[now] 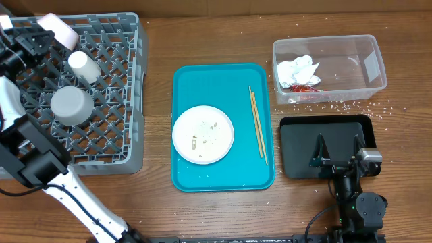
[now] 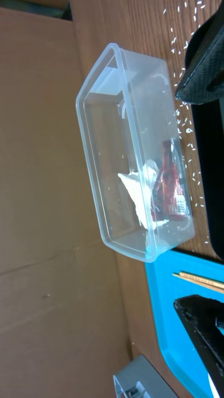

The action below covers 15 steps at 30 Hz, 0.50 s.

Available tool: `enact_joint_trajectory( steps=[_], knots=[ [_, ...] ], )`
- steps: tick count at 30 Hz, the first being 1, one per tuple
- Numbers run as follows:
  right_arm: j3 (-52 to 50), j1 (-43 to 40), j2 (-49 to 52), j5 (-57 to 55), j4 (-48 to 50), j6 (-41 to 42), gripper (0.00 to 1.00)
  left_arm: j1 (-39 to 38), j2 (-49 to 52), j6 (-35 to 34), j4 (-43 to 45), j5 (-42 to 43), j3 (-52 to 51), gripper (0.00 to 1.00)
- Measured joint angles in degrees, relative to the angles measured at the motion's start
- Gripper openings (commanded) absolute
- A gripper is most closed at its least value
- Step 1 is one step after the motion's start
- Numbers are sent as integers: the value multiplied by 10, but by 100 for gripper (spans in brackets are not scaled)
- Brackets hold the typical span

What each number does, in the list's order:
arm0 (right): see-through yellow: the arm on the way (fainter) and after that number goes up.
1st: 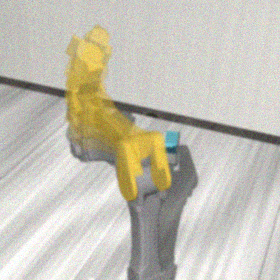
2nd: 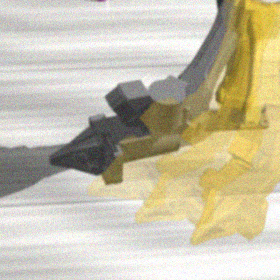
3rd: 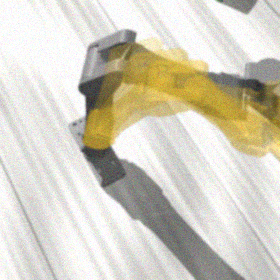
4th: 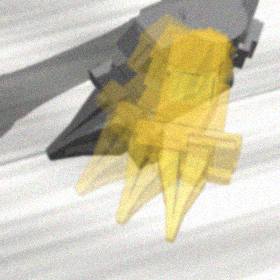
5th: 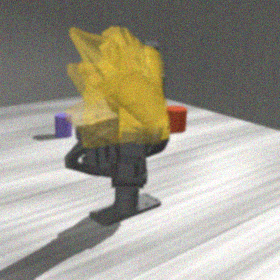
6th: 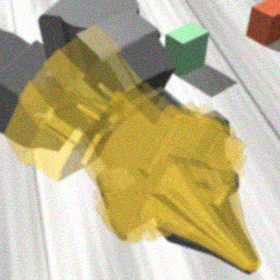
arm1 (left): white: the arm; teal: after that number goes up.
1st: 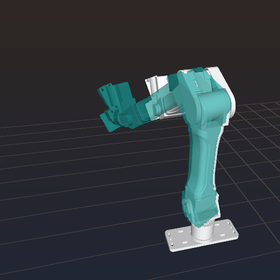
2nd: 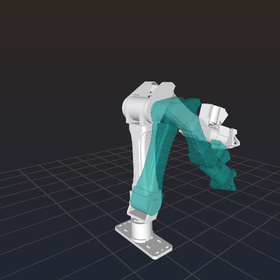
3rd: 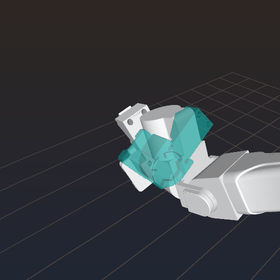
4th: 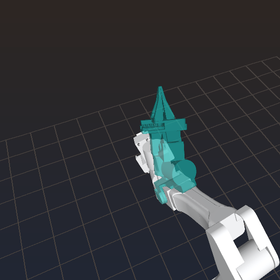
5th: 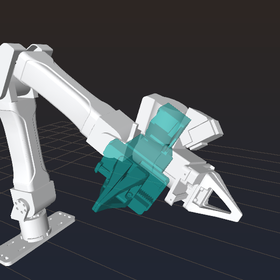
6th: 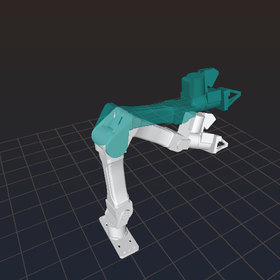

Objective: Sort waste into correct bins and load items into the dishwasher
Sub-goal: 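Carry the small plate with left gripper into the rack, release, then move left gripper over the wooden chopsticks on the tray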

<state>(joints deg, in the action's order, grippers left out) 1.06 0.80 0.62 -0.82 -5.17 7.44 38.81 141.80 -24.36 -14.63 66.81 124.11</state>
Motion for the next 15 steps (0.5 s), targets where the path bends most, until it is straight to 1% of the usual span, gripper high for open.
enact_joint_trajectory(
  steps=[1, 4, 6, 7, 9, 10, 13, 15],
  knots=[
    [0, 0, 0, 0, 0, 0, 100, 4, 0, 3, 0, -2, 0, 29],
    [0, 0, 0, 0, 0, 0, 100, 20, 0, 3, 0, -5, 0, 34],
    [0, 0, 0, 0, 0, 0, 100, 33, 0, -1, 0, -6, 0, 46],
    [0, 0, 0, 0, 0, 0, 100, 40, 0, -5, 0, -7, 0, 47],
    [0, 0, 0, 0, 0, 0, 100, 55, 0, -10, 0, -8, 0, 47],
    [0, 0, 0, 0, 0, 0, 100, 62, 0, -12, -1, -9, 0, 45],
    [0, 0, 0, 0, 0, 0, 100, 82, 0, -28, -2, -10, 0, 35],
    [0, 0, 0, 0, 0, 0, 100, 93, 0, -45, -2, -10, 0, 34]
  ],
)
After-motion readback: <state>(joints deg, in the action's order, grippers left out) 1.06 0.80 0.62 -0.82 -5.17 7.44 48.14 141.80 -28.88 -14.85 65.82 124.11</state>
